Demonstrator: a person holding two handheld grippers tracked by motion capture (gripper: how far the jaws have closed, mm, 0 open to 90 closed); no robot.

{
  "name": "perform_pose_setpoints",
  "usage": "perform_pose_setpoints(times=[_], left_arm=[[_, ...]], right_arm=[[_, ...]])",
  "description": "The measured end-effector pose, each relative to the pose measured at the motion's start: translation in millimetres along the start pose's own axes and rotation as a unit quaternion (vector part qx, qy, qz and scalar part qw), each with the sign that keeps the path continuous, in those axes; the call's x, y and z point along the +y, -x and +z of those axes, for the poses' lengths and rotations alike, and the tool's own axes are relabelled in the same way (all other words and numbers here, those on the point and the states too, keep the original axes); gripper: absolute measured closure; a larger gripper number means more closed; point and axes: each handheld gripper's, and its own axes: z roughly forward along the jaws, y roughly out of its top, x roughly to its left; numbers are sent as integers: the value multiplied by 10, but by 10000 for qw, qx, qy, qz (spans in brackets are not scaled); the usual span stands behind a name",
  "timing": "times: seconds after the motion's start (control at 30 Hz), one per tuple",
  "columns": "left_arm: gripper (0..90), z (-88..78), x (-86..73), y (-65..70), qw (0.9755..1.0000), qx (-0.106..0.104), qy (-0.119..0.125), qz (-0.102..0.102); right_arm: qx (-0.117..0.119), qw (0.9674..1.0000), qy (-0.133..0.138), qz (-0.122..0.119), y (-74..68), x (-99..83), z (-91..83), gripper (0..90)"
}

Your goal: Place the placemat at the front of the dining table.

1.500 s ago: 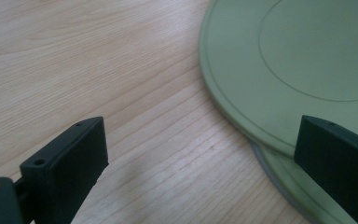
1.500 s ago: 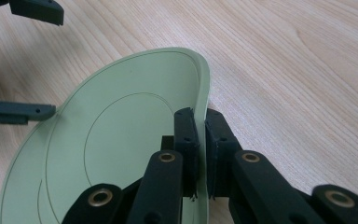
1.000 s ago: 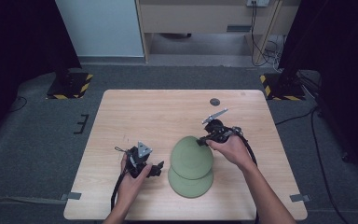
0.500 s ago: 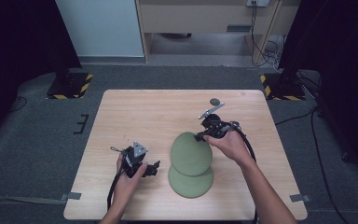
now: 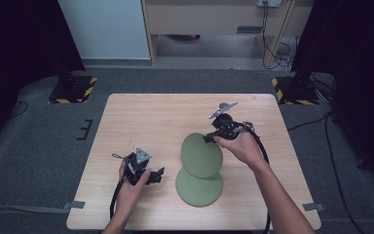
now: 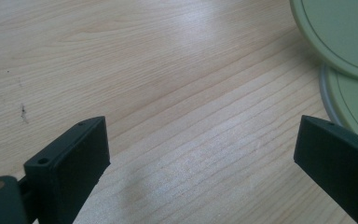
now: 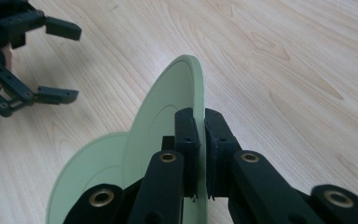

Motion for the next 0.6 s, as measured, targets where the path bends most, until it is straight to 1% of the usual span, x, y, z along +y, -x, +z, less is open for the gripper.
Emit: perform_pose_setpoints(times=[0.17, 0.33, 0.53, 0.6], left_arm=[[27, 9, 2, 15, 10000, -14, -9, 23], [27, 13, 2, 17, 10000, -15, -23, 34], [27, 14, 0, -2, 10000, -15, -27, -15], [27, 12, 0, -4, 10000, -12, -25, -15]], right_arm=[[60, 9999, 97, 8, -16, 67, -60, 859], [48, 9997, 230, 34, -23, 107, -104, 859], [22, 9993, 337, 136, 9, 147, -125, 859], [54, 9990, 409, 195, 30, 161, -133, 860]])
